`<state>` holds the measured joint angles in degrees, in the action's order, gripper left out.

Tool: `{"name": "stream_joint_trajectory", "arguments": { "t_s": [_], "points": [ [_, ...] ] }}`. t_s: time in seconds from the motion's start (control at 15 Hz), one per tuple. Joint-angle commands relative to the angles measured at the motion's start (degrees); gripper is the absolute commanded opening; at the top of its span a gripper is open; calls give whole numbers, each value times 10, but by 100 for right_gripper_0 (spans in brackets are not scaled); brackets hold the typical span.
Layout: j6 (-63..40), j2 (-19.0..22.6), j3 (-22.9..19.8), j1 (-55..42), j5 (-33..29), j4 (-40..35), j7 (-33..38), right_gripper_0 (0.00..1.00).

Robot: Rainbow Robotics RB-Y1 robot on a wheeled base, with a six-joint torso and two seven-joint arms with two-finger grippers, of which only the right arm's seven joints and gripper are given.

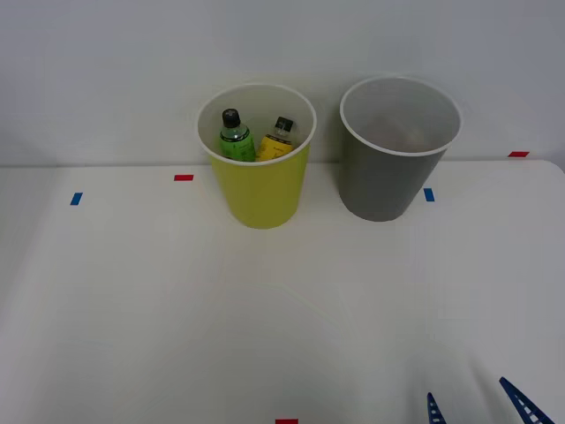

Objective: Put cans in the gray bin, plastic bottles in the light green bin

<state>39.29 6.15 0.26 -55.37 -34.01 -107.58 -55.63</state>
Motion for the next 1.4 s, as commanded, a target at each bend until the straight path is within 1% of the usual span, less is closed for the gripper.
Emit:
{"name": "stream_joint_trajectory", "arguments": {
  "t_s": [0.07,1.4],
  "points": [
    [0,0,0,0,0,0,0,100],
    [0,0,0,0,0,0,0,100]
  ]
}}
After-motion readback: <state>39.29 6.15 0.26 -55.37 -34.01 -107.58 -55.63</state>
